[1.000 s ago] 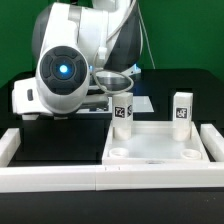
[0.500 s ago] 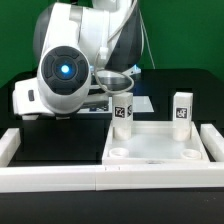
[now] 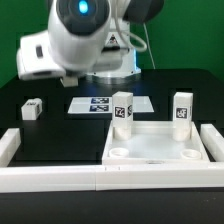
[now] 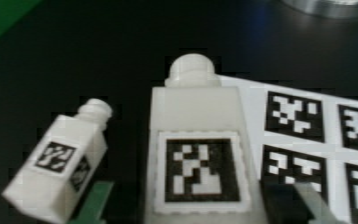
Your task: Assemble square table
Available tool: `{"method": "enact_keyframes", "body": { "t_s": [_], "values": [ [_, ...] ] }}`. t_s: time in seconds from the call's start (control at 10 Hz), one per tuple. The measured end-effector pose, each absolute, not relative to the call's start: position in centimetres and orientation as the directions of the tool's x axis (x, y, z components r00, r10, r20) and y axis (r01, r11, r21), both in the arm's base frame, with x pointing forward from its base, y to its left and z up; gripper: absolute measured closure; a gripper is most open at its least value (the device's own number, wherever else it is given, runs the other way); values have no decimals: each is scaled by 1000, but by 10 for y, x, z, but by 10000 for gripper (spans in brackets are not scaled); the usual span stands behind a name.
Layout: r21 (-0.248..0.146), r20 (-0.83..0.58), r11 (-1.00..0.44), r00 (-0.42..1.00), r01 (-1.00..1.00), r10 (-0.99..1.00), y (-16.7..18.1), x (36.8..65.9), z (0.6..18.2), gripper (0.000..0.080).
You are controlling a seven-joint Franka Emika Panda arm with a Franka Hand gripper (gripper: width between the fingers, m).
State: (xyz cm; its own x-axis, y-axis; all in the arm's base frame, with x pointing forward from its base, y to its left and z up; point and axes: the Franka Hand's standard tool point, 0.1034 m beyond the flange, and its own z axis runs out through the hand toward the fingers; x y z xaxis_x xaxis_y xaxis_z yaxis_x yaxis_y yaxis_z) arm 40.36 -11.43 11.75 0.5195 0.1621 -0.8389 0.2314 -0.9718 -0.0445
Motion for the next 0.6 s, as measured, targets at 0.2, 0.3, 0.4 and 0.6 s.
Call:
{"method": "enact_keyframes", "body": {
  "t_s": [0.2, 0.3, 0.4, 0.6],
  "values": [
    [-33, -802, -973, 575, 228, 162, -122, 417, 127, 509],
    [-27, -756, -970, 630, 242, 178, -124, 422, 124, 509],
    [-26, -716, -966, 669, 258, 198, -123, 428, 128, 509],
    [-35, -626, -959, 742, 280, 239, -120, 467, 134, 509]
  ]
}}
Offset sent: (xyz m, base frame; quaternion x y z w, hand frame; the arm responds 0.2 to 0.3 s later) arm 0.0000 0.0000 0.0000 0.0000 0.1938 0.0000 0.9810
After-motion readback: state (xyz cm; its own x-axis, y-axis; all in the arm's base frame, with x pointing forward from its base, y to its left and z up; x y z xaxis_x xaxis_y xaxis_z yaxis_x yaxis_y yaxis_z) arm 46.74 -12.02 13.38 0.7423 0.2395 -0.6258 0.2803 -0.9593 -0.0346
